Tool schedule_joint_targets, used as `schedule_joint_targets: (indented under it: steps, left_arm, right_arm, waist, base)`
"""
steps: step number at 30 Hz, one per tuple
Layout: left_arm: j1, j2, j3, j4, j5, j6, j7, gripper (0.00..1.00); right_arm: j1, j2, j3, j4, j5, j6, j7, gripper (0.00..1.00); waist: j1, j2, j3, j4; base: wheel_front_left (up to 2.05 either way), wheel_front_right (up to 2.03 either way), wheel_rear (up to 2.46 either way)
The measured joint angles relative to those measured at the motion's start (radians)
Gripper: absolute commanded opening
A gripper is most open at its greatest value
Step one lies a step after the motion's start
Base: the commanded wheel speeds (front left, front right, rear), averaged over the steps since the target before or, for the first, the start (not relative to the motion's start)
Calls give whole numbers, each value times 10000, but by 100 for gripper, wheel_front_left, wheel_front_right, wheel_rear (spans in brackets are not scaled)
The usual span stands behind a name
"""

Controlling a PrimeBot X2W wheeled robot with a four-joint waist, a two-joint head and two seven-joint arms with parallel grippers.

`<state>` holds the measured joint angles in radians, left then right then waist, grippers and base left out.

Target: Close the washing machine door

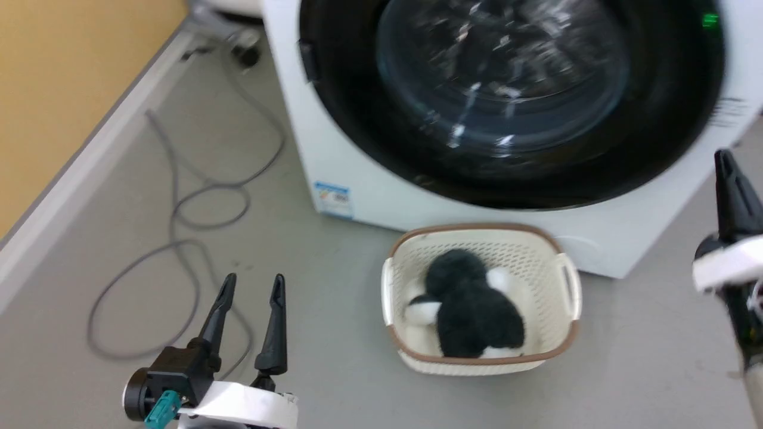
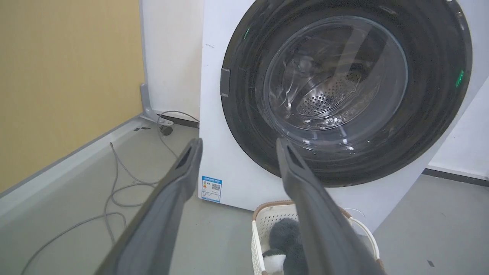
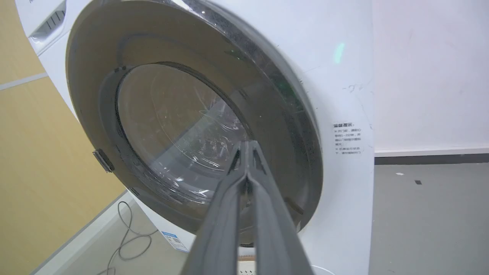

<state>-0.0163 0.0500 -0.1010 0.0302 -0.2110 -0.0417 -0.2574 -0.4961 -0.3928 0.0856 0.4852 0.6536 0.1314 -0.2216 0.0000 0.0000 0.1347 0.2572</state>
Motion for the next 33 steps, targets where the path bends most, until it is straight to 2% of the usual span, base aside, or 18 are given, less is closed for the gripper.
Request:
schedule_joint_targets:
  steps: [3, 6, 7, 8, 9, 14, 19, 28, 32, 33]
  left_arm:
    - [26, -4, 178, 69, 71, -44, 0, 100]
    - [121, -6, 322, 127, 146, -59, 0, 100]
    - [164, -8, 385, 151, 163, -59, 0, 100]
    - [199, -6, 445, 167, 165, -67, 0, 100]
    - [231, -4, 489, 188, 174, -84, 0, 100]
    - [385, -8, 460, 431, 245, -251, 0, 100]
    - [580, -8, 359, 656, 272, -334, 0, 100]
    - [733, -8, 94, 654, 608, -267, 0, 100]
    - [733, -8, -38, 621, 594, -215, 0, 100]
    - [732, -10, -35, 594, 594, -201, 2, 0]
  right_arm:
    - [983, 96, -59, -1049, -610, -2, -100, 0]
    - [2002, 499, -385, -2061, -1058, -2, -90, 0]
    - [2292, 631, -495, -2370, -1329, -2, -75, 6]
    - [2589, 790, -654, -2700, -1588, 0, -27, 56]
    - [2876, 953, -800, -3018, -1871, -2, 25, 100]
    - [4239, 1919, -1220, -4217, -3081, -2, 407, 100]
    - [5140, 2675, -1475, -4713, -3873, -2, 276, 100]
    - [6051, 3264, -1540, -5114, -4615, 0, 171, 100]
    - [6068, 3304, -1546, -5147, -4696, 0, 238, 100]
    - [6065, 3308, -1540, -5145, -4694, 0, 263, 0]
  waist:
    - [0, 0, -330, -393]
    - [0, 0, -601, -776]
    - [0, 0, -680, -899]
    - [0, 0, -755, -1023]
    - [0, 0, -821, -1139]
    - [0, 0, -1098, -1590]
    - [0, 0, -1316, -1805]
    - [0, 0, -1414, -2002]
    - [0, 0, -1414, -2007]
    - [0, 0, -1417, -2010]
  base:
    - [0, 0, 0]
    - [0, 0, 0]
    - [0, 0, 0]
    - [0, 0, 0]
    - [0, 0, 0]
    - [0, 0, 0]
    - [0, 0, 0]
    - [0, 0, 0]
    - [0, 0, 0]
    - [0, 0, 0]
